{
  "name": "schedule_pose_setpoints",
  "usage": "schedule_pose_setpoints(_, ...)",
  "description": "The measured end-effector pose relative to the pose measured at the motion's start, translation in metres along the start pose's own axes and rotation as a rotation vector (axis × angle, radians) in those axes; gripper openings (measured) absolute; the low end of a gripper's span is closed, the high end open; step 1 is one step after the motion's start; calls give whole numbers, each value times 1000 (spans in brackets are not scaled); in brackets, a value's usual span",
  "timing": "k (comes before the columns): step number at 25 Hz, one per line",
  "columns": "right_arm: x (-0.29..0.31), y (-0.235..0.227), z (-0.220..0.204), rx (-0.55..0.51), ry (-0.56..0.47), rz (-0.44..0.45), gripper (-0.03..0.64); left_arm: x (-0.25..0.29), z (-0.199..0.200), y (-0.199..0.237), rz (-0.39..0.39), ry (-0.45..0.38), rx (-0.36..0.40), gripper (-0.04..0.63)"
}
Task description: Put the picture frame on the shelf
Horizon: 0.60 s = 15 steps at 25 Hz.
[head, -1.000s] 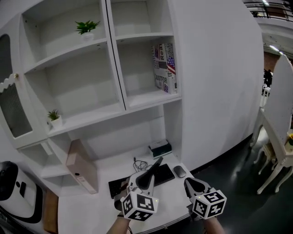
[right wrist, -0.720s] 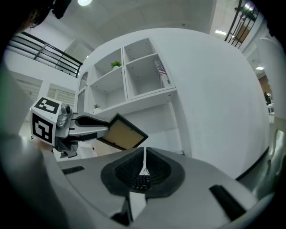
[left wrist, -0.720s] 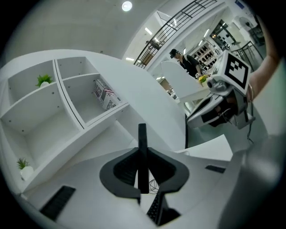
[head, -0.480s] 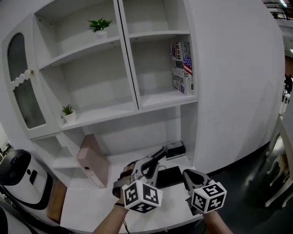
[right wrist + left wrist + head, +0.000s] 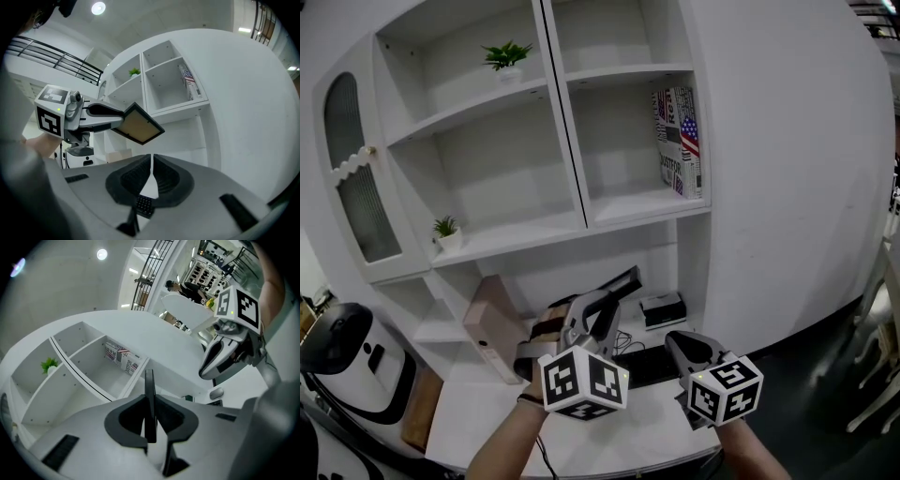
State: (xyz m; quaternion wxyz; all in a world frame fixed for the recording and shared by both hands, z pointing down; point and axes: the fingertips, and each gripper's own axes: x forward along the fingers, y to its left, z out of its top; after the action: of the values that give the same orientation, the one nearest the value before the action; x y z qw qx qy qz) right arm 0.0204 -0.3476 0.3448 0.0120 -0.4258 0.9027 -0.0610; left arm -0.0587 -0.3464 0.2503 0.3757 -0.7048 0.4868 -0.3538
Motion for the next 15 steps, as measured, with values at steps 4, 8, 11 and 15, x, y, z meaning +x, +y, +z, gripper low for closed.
schedule_pose_setpoints(4,3,2,21,-28,-17,25,3,0,21,20,44,-22,44,60)
schedule_pose_setpoints(8,4,2,41,-43,-46,41,2,-3,43,39,89,-45,86,60)
schedule_pose_setpoints(11,4,5,50,-44,-59,56,2,-6,59,51,112,-61,116,60)
schedule_pose_setpoints(15,1,5,58,-24,-72,72,3,-10,80,65,135,-75,176,60)
